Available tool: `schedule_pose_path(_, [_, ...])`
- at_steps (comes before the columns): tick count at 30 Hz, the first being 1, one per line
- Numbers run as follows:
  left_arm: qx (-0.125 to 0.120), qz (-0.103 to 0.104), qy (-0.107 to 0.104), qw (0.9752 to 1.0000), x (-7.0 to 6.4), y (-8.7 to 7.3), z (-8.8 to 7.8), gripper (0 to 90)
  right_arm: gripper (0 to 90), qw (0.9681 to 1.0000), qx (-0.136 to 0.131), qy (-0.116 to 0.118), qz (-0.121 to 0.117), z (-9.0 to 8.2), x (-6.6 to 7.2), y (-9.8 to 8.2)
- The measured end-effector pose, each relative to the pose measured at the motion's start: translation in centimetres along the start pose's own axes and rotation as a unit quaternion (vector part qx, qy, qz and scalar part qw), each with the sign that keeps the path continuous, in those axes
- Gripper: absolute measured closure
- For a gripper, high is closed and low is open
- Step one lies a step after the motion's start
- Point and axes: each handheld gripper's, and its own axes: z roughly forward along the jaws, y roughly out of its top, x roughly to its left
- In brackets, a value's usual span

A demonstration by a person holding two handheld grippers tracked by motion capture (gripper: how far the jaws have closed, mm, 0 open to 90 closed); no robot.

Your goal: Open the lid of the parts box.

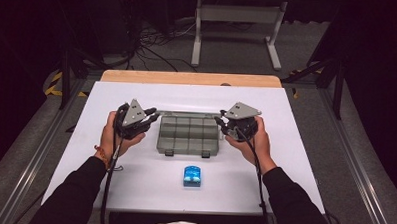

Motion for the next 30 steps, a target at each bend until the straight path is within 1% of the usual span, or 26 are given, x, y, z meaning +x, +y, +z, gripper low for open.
schedule_pose_path(1, [0.0, 0.001, -0.002, 1.0, 0.2, 0.1, 0.1, 76.7, 67.4, 1.0, 0.0, 0.0, 0.0, 0.0, 0.0, 0.0])
schedule_pose_path(2, [0.0, -0.002, -0.003, 1.0, 0.4, 0.3, 0.2, 76.7, 65.2, 1.0, 0.0, 0.0, -0.002, 0.1, -0.1, 0.1])
schedule_pose_path(3, [0.001, -0.002, -0.004, 1.0, 0.5, 0.3, 0.2, 76.9, 64.7, 1.0, 0.001, -0.006, -0.007, 0.2, -0.2, 0.2])
schedule_pose_path(5, [0.0, -0.006, -0.003, 1.0, 0.8, 0.5, 0.4, 76.8, 64.3, 1.0, 0.002, 0.003, -0.002, 0.3, -0.5, 0.5])
schedule_pose_path(6, [0.001, -0.008, -0.003, 1.0, 0.9, 0.6, 0.4, 76.8, 64.1, 1.0, 0.0, -0.001, -0.003, 0.4, -0.7, 0.6])
schedule_pose_path(8, [0.001, -0.009, -0.001, 1.0, 1.1, 0.7, 0.6, 76.3, 64.4, 1.0, -0.003, -0.002, -0.001, 0.5, -0.8, 0.9])
schedule_pose_path(10, [0.0, -0.018, -0.001, 0.9998, 1.3, 0.8, 0.9, 76.3, 64.5, 1.0, -0.005, -0.005, -0.002, 0.8, -1.0, 1.2])
schedule_pose_path(13, [0.002, -0.016, -0.001, 0.9999, 1.7, 0.9, 1.3, 77.3, 65.3, 0.9999, -0.01, -0.007, 0.004, 1.1, -1.1, 1.3])
schedule_pose_path(14, [0.001, -0.02, 0.002, 0.9998, 1.7, 0.9, 1.5, 77.7, 66.3, 0.9998, -0.014, -0.012, 0.004, 1.3, -1.2, 1.3])
schedule_pose_path(16, [0.002, -0.02, 0.001, 0.9998, 1.8, 1.0, 1.6, 77.8, 67.4, 0.9997, -0.02, -0.016, -0.002, 1.5, -1.3, 1.3])
schedule_pose_path(18, [0.001, -0.028, 0.004, 0.9996, 2.0, 0.9, 1.9, 77.7, 68.5, 0.9995, -0.023, -0.019, -0.002, 1.7, -1.3, 1.3])
schedule_pose_path(19, [0.001, -0.032, 0.0, 0.9995, 2.0, 0.9, 2.1, 77.7, 68.8, 0.9995, -0.024, -0.019, 0.0, 1.8, -1.3, 1.3])
schedule_pose_path(21, [0.001, -0.042, 0.004, 0.9991, 2.2, 0.7, 2.6, 77.7, 68.8, 0.9992, -0.032, -0.021, 0.01, 2.2, -1.5, 1.1])
schedule_pose_path(22, [0.001, -0.042, 0.004, 0.9991, 2.2, 0.7, 2.6, 77.7, 68.8, 0.9992, -0.032, -0.021, 0.01, 2.2, -1.5, 1.1])
schedule_pose_path(23, [0.001, -0.049, 0.002, 0.9988, 2.2, 0.6, 2.7, 77.7, 68.8, 0.999, -0.035, -0.022, 0.016, 2.3, -1.6, 1.0])
schedule_pose_path(24, [0.002, -0.05, 0.004, 0.9987, 2.3, 0.5, 2.9, 77.7, 69.1, 0.9987, -0.039, -0.023, 0.024, 2.3, -1.7, 0.9])
schedule_pose_path(26, [0.001, -0.066, 0.005, 0.9978, 2.4, 0.1, 3.4, 77.7, 69.7, 0.9976, -0.049, -0.027, 0.04, 2.6, -2.0, 0.6])
schedule_pose_path(28, [0.001, -0.077, 0.004, 0.9971, 2.5, -0.2, 3.8, 77.7, 70.1, 0.9961, -0.06, -0.029, 0.058, 2.9, -2.2, 0.3])
schedule_pose_path(29, [0.0, -0.081, 0.004, 0.9967, 2.6, -0.3, 4.0, 77.7, 70.5, 0.9955, -0.063, -0.031, 0.064, 3.0, -2.2, 0.1])
schedule_pose_path(30, [0.0, -0.081, 0.004, 0.9967, 2.6, -0.3, 4.0, 77.7, 70.5, 0.9955, -0.063, -0.031, 0.064, 3.0, -2.2, 0.1])
